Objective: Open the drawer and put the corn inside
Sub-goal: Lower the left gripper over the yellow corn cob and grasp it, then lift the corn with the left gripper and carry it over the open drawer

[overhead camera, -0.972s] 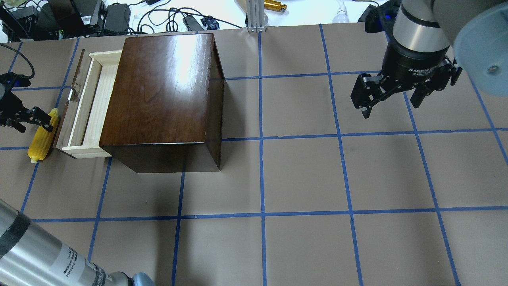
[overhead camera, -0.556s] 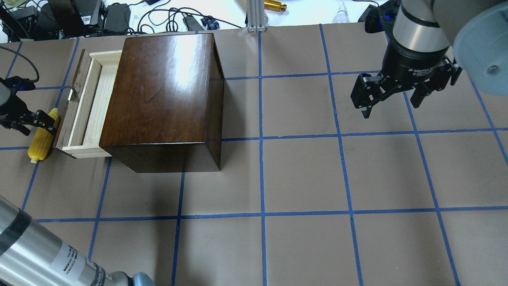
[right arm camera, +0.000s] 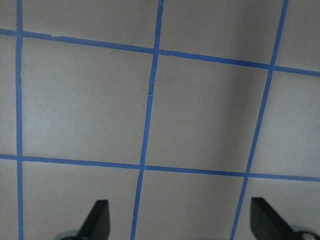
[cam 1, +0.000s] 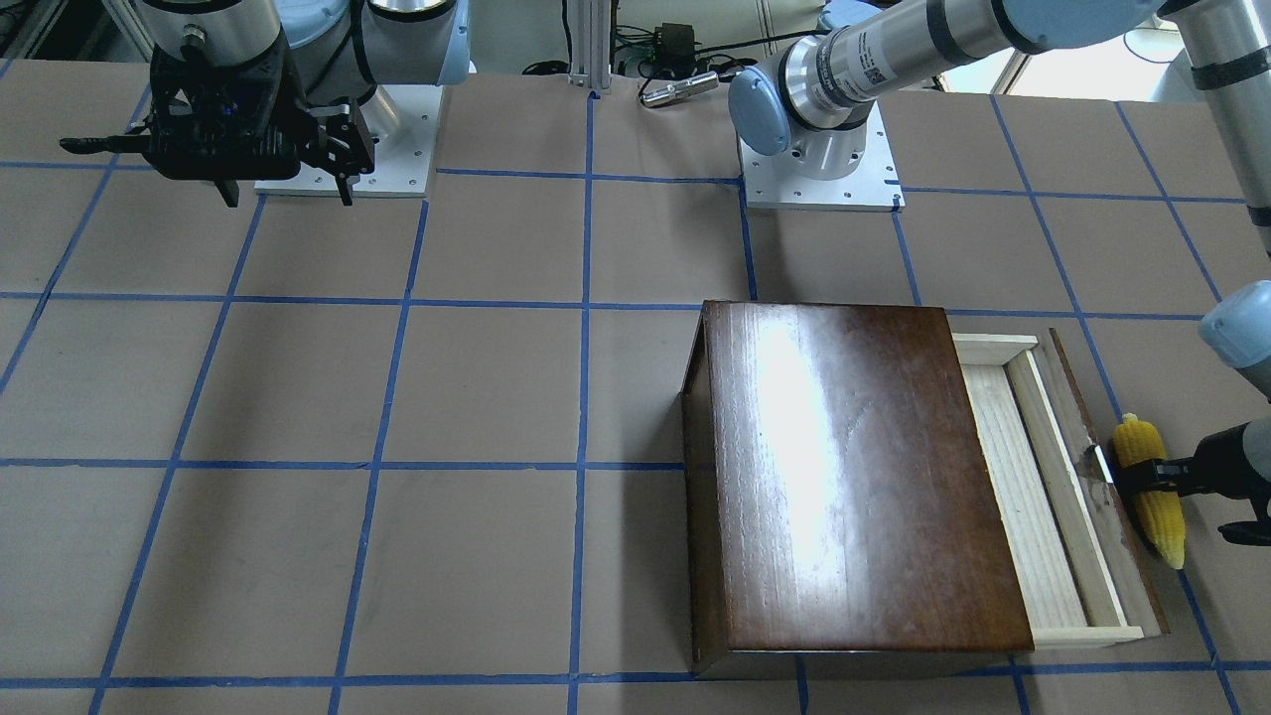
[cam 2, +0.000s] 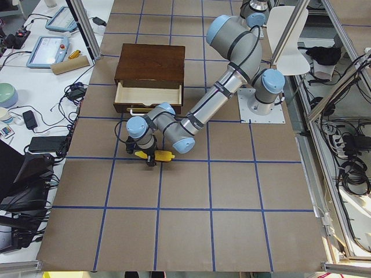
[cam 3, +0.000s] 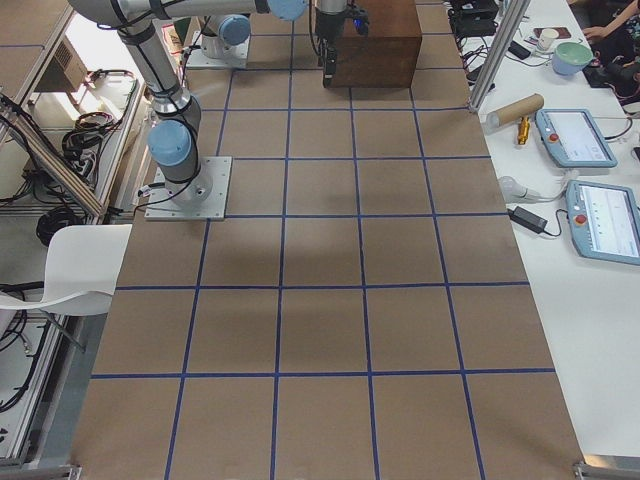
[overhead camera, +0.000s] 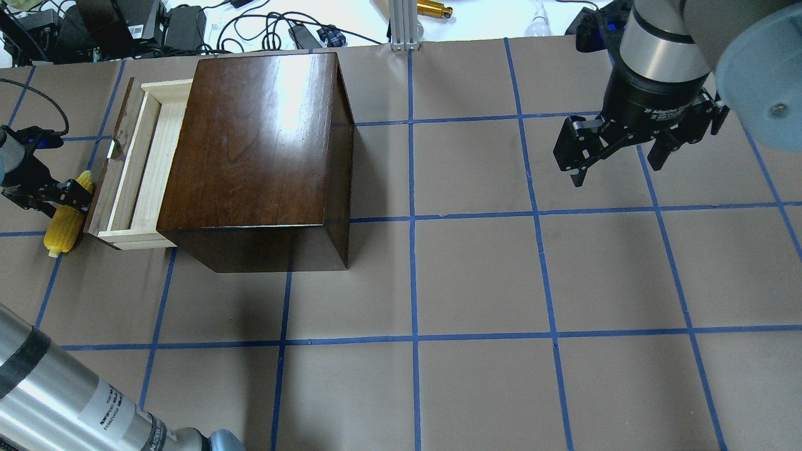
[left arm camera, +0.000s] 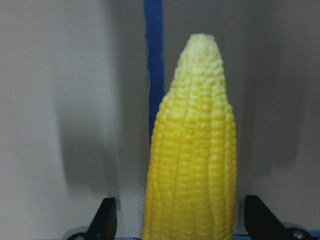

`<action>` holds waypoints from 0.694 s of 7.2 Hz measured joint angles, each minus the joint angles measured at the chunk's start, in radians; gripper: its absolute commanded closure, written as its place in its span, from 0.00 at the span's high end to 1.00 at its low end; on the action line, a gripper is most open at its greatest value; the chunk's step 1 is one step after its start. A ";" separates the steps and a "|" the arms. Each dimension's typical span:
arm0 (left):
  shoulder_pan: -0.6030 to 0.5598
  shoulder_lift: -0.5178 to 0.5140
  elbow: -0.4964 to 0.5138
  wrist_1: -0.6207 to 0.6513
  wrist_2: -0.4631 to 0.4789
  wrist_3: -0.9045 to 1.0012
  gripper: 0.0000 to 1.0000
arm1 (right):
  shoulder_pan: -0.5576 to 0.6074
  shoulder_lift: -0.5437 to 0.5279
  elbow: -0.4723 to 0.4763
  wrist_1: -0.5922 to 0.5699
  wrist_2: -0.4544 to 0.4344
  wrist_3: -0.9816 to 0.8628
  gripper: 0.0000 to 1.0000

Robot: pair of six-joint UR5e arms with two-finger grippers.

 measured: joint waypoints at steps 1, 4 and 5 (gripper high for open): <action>0.000 0.000 0.000 0.000 0.000 0.002 0.08 | 0.000 0.000 0.000 0.000 0.000 0.000 1.00; -0.001 0.000 0.001 0.000 0.000 0.001 0.06 | 0.000 0.000 0.000 0.000 -0.001 0.000 1.00; -0.003 0.005 0.002 0.000 0.000 0.001 0.05 | 0.000 0.000 0.000 0.000 -0.001 0.000 1.00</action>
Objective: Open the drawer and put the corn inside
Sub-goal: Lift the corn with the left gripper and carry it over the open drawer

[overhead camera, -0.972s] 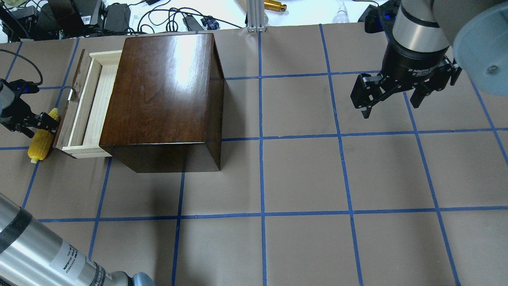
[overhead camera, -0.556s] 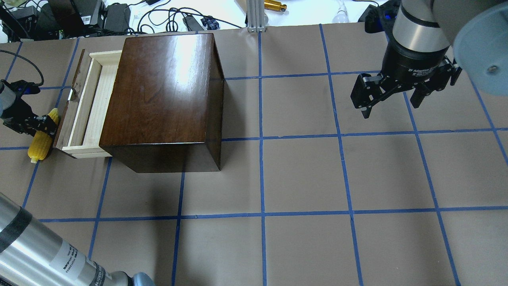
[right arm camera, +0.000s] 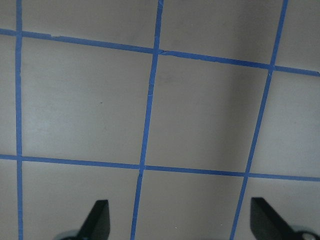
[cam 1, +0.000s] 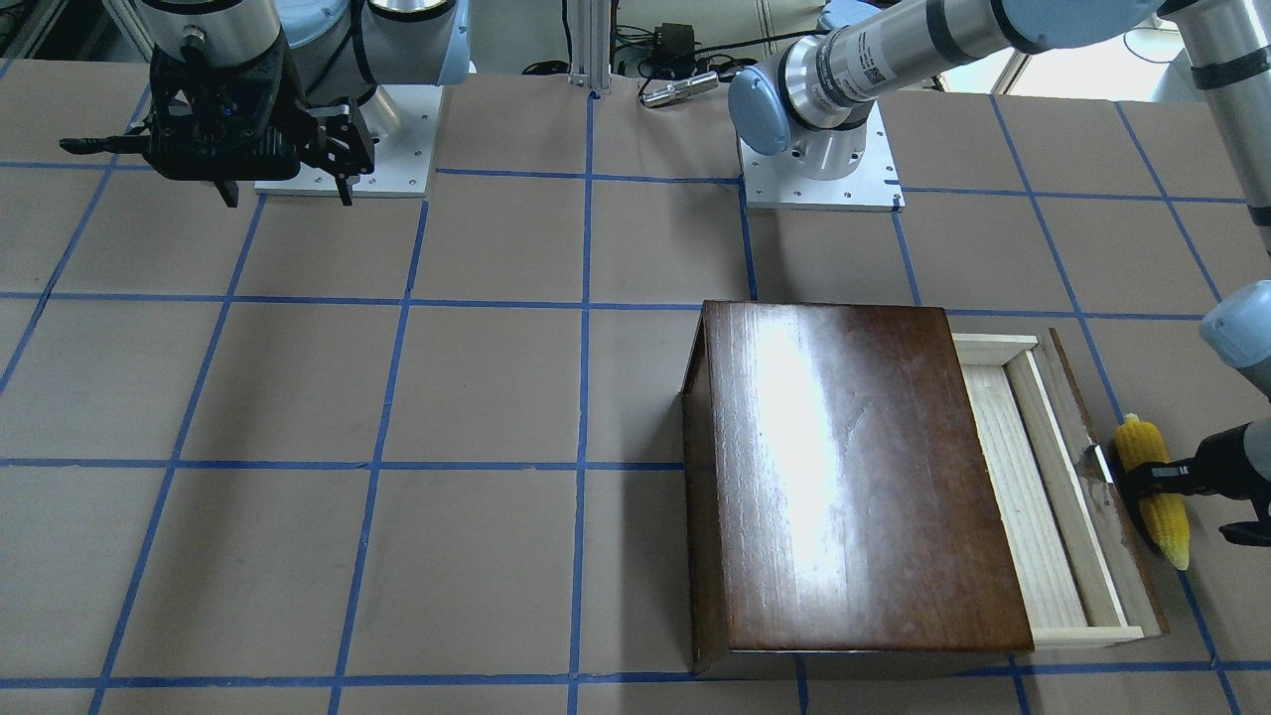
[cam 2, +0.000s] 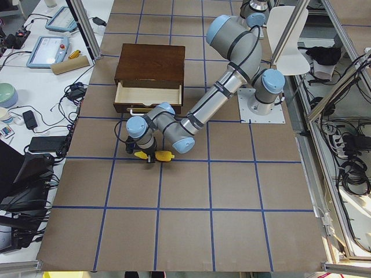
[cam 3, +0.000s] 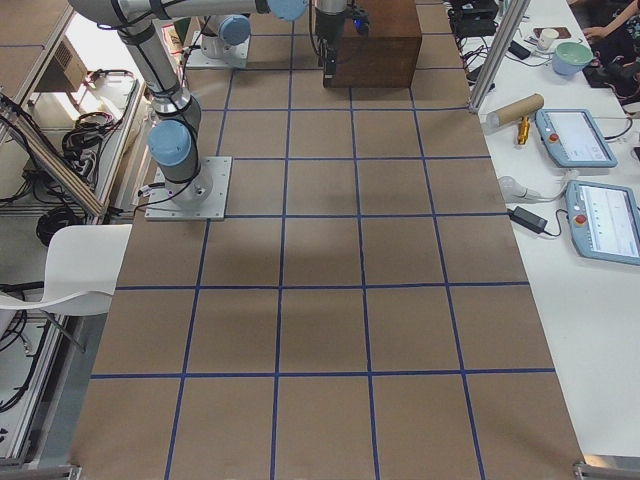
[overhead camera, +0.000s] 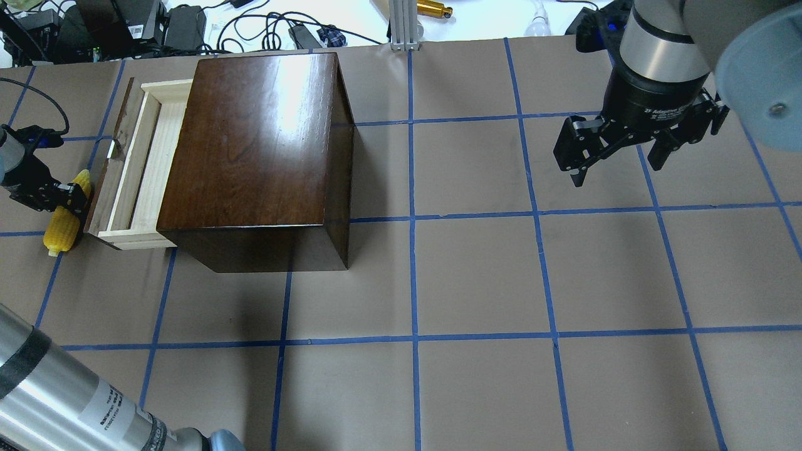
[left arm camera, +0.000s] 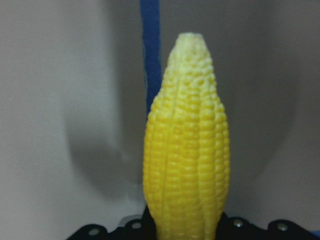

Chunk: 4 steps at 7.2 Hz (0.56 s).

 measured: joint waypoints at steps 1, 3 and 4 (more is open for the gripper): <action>-0.001 0.005 0.000 -0.001 0.000 0.000 0.05 | 0.000 0.000 0.000 0.000 0.000 0.000 1.00; -0.002 0.007 0.000 -0.001 0.002 0.003 0.05 | 0.000 0.000 0.000 0.000 0.000 0.000 1.00; -0.002 0.008 0.000 0.000 0.003 0.004 0.05 | 0.000 0.000 0.000 0.000 0.000 0.000 1.00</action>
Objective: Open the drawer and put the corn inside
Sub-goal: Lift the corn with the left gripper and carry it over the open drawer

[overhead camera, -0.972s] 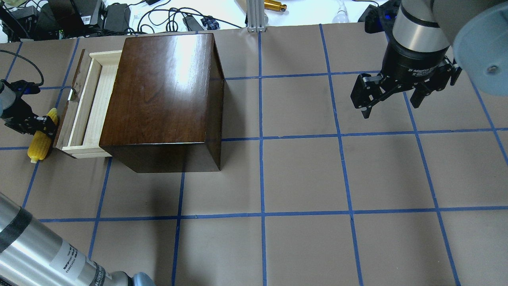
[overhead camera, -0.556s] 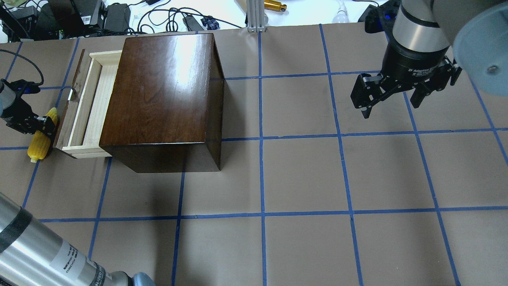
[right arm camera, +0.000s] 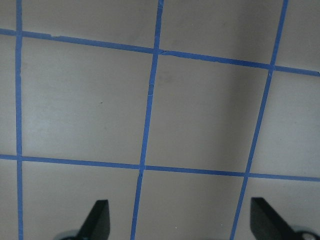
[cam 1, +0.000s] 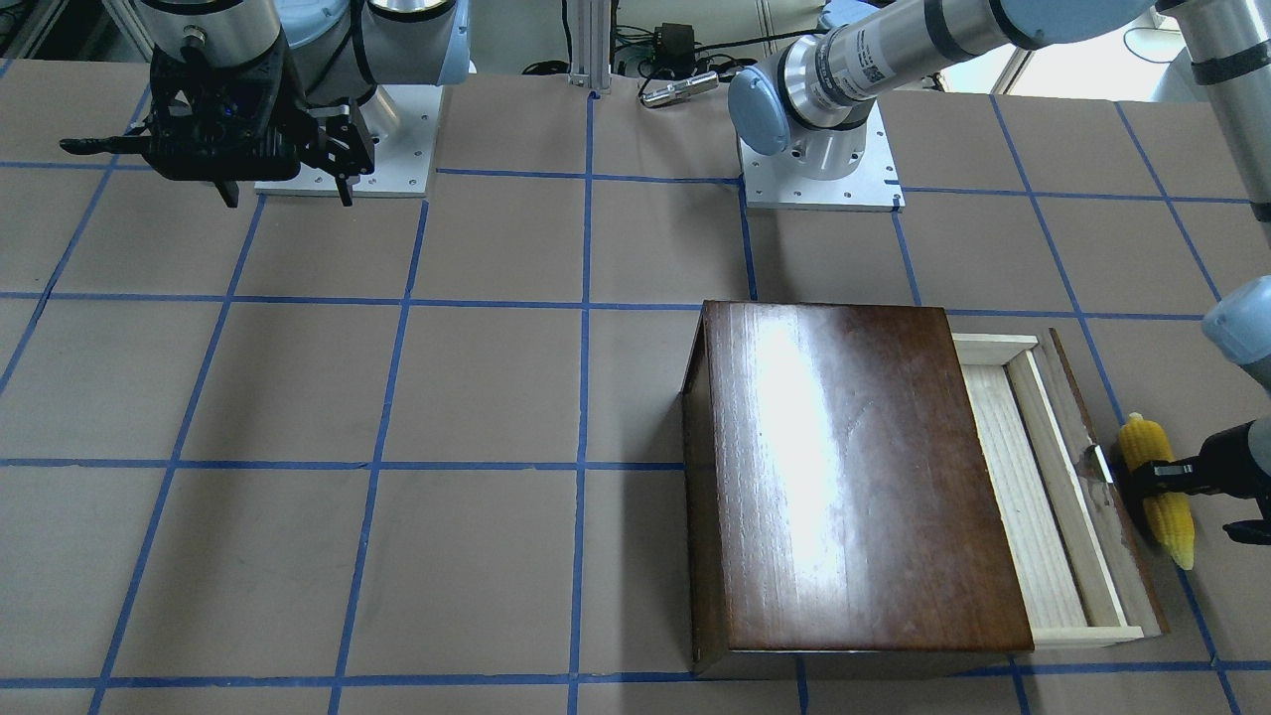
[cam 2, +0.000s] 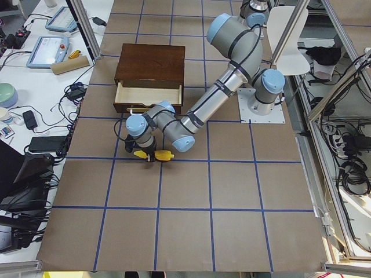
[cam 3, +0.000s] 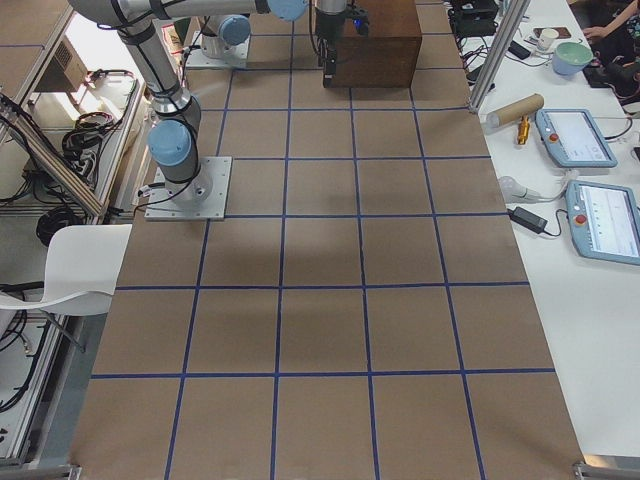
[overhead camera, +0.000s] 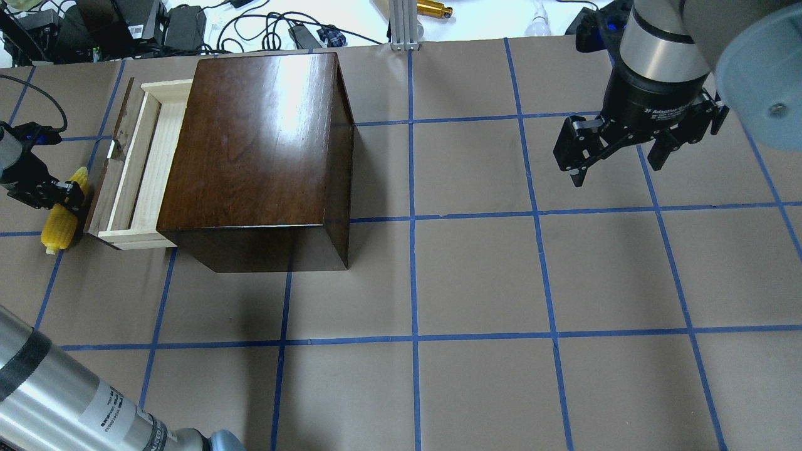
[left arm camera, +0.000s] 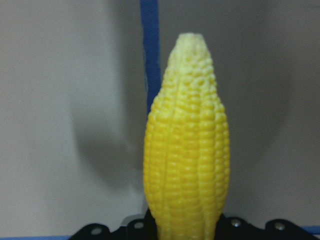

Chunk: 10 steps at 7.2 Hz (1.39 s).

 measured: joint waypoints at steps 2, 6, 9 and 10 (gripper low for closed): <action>-0.005 0.021 0.006 -0.003 0.001 -0.001 0.05 | 0.000 0.000 0.000 0.000 0.000 0.000 1.00; -0.085 0.188 0.073 -0.202 0.004 -0.027 0.05 | 0.000 -0.001 0.000 0.000 0.001 0.000 1.00; -0.217 0.261 0.160 -0.410 -0.001 -0.192 0.05 | 0.000 -0.001 0.000 0.000 0.001 0.001 1.00; -0.266 0.273 0.160 -0.427 -0.003 -0.271 0.05 | 0.000 0.000 0.000 0.000 0.001 0.001 1.00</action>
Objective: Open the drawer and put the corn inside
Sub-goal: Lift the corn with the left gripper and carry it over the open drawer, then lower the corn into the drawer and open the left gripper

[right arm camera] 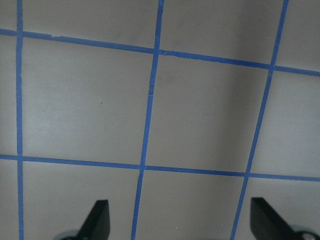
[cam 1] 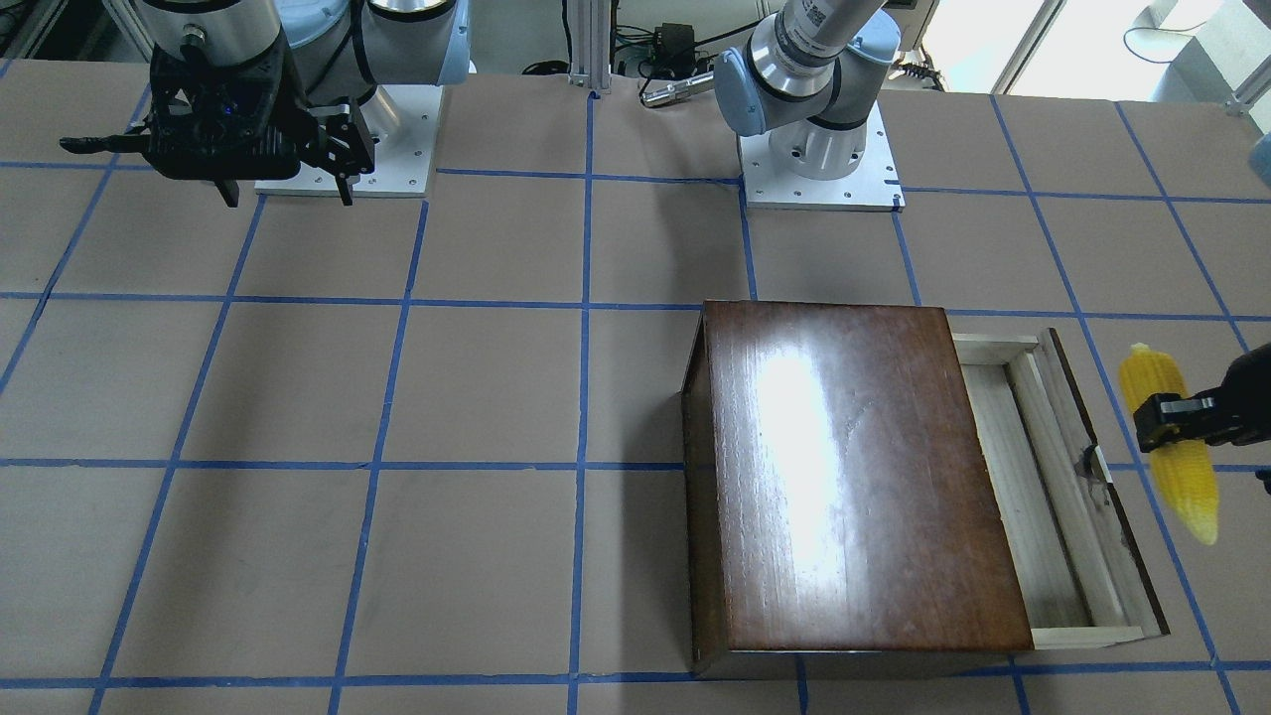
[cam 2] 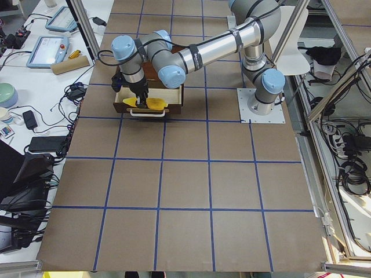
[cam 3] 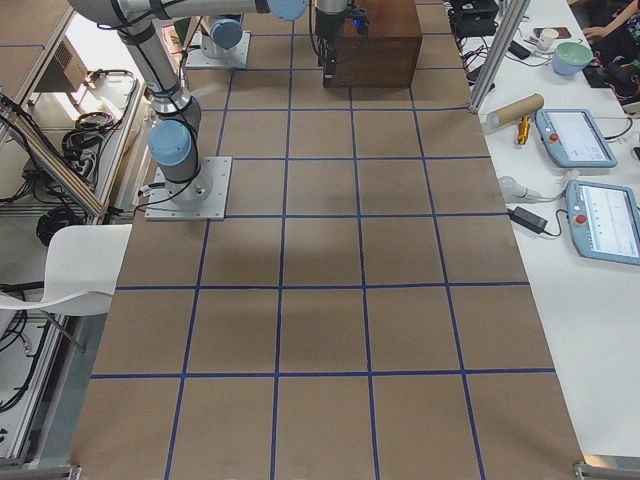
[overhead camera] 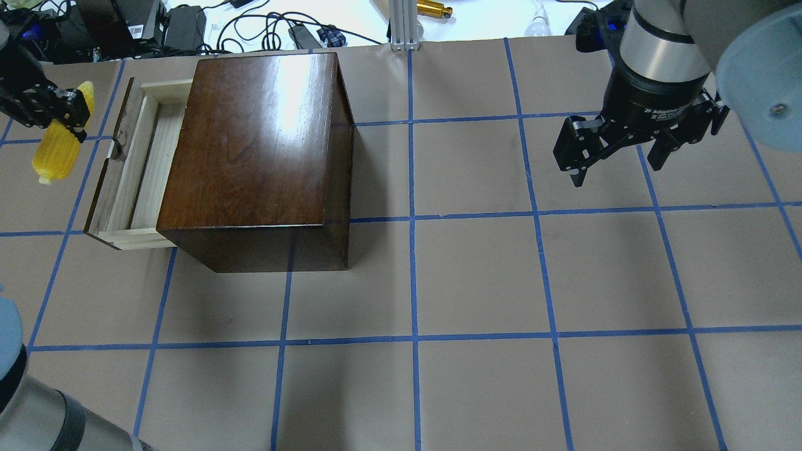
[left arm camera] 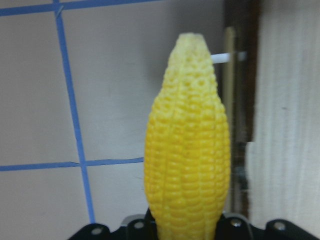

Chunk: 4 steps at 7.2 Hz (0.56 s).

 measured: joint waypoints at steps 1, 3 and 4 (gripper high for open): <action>-0.046 0.007 -0.008 -0.004 -0.002 -0.067 0.09 | 0.000 0.001 0.000 0.000 0.000 0.000 1.00; -0.096 0.010 -0.036 0.001 -0.004 -0.126 0.88 | 0.000 0.000 0.000 0.000 0.000 -0.001 1.00; -0.102 0.010 -0.046 0.002 -0.004 -0.133 1.00 | 0.000 0.000 0.000 0.000 0.000 -0.001 1.00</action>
